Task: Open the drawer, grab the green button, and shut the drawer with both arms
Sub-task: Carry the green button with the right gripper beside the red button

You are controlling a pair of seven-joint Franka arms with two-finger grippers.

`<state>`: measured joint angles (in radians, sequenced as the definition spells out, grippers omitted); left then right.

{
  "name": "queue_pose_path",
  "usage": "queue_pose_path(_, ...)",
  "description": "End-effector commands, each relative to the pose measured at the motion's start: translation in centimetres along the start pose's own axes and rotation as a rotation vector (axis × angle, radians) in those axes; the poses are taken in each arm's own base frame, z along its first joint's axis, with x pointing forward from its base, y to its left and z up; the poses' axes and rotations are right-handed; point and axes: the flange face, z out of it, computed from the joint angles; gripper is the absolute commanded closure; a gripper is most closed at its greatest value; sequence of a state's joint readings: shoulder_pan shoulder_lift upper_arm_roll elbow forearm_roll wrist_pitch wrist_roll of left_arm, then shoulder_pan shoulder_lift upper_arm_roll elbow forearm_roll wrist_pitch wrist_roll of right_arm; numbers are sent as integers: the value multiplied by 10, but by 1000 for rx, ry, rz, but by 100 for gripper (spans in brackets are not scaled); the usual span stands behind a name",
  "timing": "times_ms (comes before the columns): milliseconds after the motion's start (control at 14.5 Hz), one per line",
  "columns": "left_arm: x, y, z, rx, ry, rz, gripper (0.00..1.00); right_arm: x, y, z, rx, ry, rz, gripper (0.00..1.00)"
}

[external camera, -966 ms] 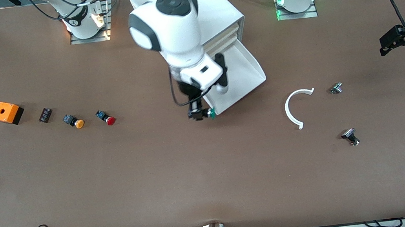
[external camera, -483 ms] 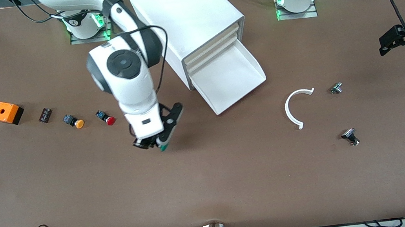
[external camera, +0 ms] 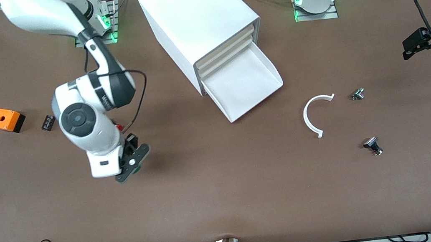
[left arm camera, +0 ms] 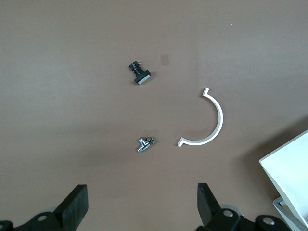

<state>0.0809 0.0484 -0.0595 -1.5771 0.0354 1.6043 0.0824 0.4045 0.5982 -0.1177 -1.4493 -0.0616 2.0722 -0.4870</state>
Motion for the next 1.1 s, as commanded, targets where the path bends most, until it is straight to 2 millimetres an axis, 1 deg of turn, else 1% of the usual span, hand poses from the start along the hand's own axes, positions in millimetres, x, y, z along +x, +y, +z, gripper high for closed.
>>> queue_pose_path(0,9,8,-2,-33,-2,13,0,-38,21,51,20,23,-37,90)
queue_pose_path(69,15,2,1,-37,1,5,0,-48,23,66,13,36,-54,90)
queue_pose_path(138,20,1,11,-39,-14,4,0,-59,24,80,11,36,-82,90)
queue_pose_path(207,21,4,14,-35,-20,9,0,-69,29,92,6,43,-123,90)
queue_pose_path(276,25,21,33,-25,-55,39,0,-83,38,103,-1,44,-214,90)
queue_pose_path(345,32,24,53,-24,-88,47,0,-96,50,108,6,37,-302,89)
queue_pose_path(483,29,24,66,-3,-121,56,0,-110,62,115,16,27,-375,85)
queue_pose_path(552,27,24,69,-3,-130,53,0,-111,62,116,16,27,-417,78)
queue_pose_path(621,27,24,69,-3,-131,47,0,-113,64,118,17,25,-442,74)
queue_pose_path(759,28,36,69,0,-128,54,0,-114,63,125,24,18,-484,65)
queue_pose_path(897,29,44,71,-7,-131,-15,0,-115,61,134,32,12,-539,65)
queue_pose_path(966,29,56,73,-4,-135,-52,0,-114,59,137,36,10,-565,65)
queue_pose_path(1034,29,63,74,-3,-135,-89,0,-114,58,141,38,10,-572,64)
